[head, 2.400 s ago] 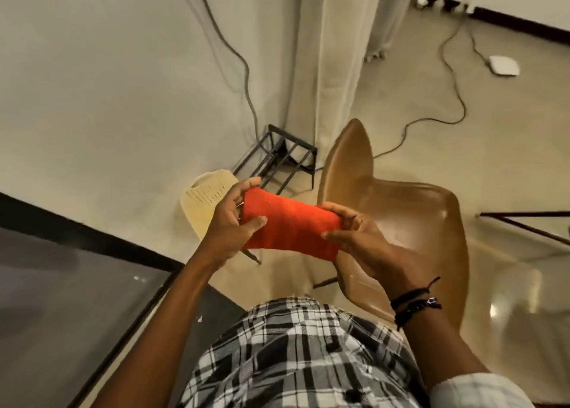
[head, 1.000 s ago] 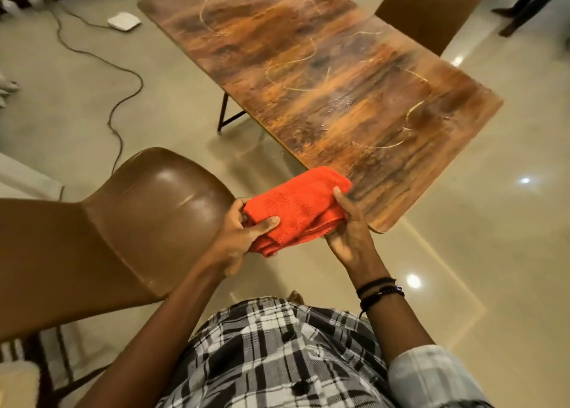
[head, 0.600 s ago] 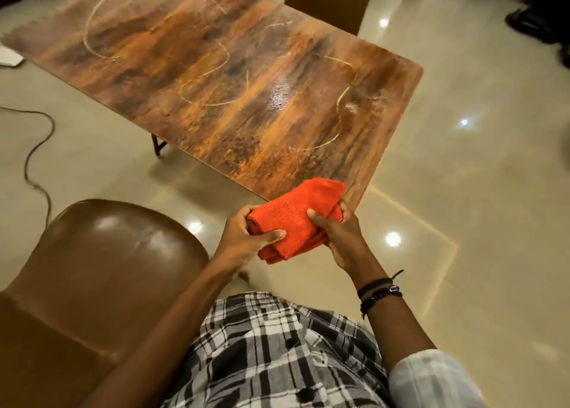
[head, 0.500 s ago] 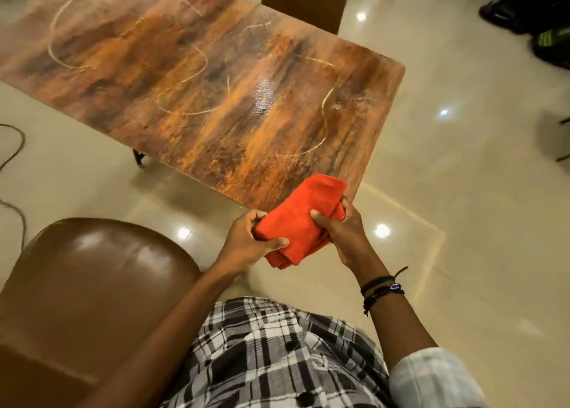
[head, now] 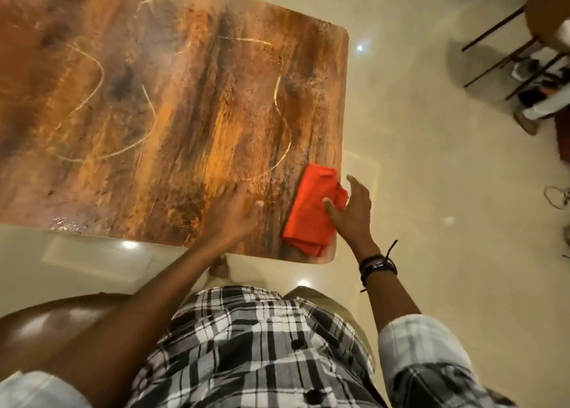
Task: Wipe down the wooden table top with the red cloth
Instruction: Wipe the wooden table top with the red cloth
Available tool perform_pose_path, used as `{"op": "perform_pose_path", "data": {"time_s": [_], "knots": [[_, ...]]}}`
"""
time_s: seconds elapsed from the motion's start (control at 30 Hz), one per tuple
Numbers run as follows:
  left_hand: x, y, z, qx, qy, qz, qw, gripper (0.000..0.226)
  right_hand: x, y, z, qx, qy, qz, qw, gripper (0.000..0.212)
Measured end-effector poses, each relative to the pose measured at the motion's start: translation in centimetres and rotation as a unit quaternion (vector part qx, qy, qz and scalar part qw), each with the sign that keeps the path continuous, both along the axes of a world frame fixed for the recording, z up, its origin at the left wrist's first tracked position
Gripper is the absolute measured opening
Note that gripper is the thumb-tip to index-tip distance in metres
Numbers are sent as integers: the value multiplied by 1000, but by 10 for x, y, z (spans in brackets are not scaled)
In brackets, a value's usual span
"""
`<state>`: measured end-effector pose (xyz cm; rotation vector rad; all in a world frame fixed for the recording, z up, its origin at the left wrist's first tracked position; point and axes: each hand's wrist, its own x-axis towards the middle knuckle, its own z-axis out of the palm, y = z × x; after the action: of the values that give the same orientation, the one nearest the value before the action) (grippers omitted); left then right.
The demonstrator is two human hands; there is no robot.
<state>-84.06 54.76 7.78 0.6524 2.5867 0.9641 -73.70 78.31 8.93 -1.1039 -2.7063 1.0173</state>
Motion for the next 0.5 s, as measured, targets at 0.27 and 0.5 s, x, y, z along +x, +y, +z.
{"op": "perform_pose_path", "data": {"time_s": [0.27, 0.5], "knots": [[-46, 3, -49, -68, 40, -77, 994, 63, -7, -72, -43, 40, -61, -42, 996, 80], [-42, 6, -65, -158, 126, -125, 971, 62, -46, -39, -60, 93, -96, -19, 991, 69]]}}
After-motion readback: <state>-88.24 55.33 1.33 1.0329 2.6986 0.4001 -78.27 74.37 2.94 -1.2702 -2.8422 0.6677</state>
